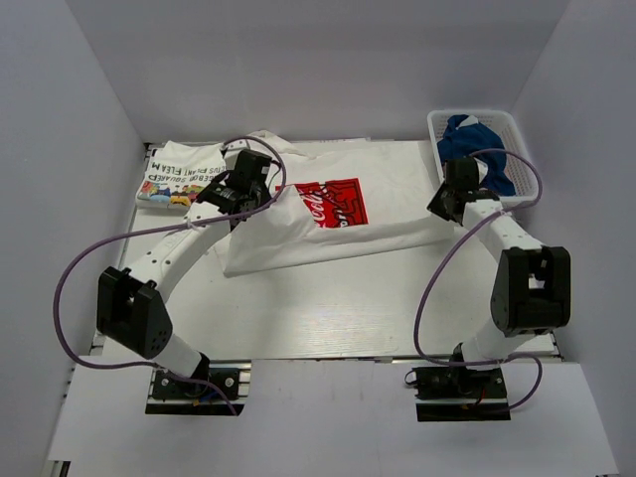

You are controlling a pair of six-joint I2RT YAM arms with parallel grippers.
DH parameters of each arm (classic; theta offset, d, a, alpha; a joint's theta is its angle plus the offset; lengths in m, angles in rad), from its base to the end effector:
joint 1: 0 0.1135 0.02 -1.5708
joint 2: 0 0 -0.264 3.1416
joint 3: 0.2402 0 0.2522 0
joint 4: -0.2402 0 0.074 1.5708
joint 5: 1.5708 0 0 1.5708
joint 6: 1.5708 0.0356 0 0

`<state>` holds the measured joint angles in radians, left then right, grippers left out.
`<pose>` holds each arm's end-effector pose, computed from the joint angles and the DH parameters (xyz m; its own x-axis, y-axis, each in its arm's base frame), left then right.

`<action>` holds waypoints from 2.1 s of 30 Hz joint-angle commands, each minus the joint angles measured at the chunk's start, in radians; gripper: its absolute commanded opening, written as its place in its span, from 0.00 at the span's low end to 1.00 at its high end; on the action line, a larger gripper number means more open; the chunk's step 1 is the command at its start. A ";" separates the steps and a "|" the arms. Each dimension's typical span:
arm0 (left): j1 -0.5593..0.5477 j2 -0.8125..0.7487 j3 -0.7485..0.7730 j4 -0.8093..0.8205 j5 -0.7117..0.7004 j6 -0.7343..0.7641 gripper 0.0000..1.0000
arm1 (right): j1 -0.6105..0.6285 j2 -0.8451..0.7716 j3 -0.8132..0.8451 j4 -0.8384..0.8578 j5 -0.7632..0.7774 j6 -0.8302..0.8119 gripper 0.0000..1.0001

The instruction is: Fold and stack the t-shirts

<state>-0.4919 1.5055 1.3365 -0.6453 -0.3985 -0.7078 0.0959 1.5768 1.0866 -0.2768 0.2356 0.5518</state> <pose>0.2953 -0.1426 0.3172 -0.6174 -0.3490 -0.7050 -0.2644 0.9361 -0.2318 0.3434 0.0247 0.2397 -0.5494 0.4593 -0.6981 0.4253 0.8728 0.2395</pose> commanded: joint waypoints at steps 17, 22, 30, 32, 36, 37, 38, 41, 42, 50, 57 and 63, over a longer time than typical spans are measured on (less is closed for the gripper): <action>0.165 0.403 0.337 0.191 0.108 0.295 1.00 | 0.088 0.255 0.366 -0.032 -0.076 -0.112 0.62; 0.155 0.303 0.173 0.236 0.196 0.295 1.00 | 0.130 0.219 0.260 -0.006 -0.119 -0.115 0.90; 0.145 0.251 -0.130 0.331 0.392 0.193 1.00 | 0.153 0.275 0.154 0.028 -0.148 -0.075 0.90; 0.145 0.262 -0.152 0.322 0.402 0.174 1.00 | 0.151 0.316 0.160 0.024 -0.159 -0.073 0.90; 0.145 0.271 -0.238 0.265 0.392 0.149 1.00 | 0.154 0.338 0.124 0.045 -0.148 -0.061 0.90; 0.145 0.271 -0.258 0.254 0.401 0.137 1.00 | 0.154 0.336 0.098 0.044 -0.151 -0.053 0.90; 0.145 0.262 -0.301 0.228 0.402 0.124 1.00 | 0.154 0.306 0.052 0.050 -0.151 -0.044 0.90; 0.136 0.219 -0.400 0.162 0.402 0.081 1.00 | 0.162 0.215 -0.124 0.080 -0.112 -0.007 0.90; 0.136 0.175 -0.430 0.147 0.402 0.050 1.00 | 0.165 0.153 -0.210 0.091 -0.108 0.026 0.90; 0.092 -0.175 -0.848 0.087 0.613 -0.090 1.00 | 0.258 -0.320 -0.664 0.110 -0.176 0.106 0.90; 0.053 -0.517 -0.717 -0.253 0.525 -0.136 1.00 | 0.372 -0.725 -0.647 -0.068 -0.240 0.018 0.90; 0.053 -0.366 -0.453 -0.099 0.402 -0.004 1.00 | 0.412 -0.738 -0.559 0.054 -0.173 -0.079 0.90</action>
<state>-0.4377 1.0492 0.7891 -0.8059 0.0750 -0.7788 0.4953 0.8135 0.4789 -0.2790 0.0380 0.5369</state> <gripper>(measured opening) 0.997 0.905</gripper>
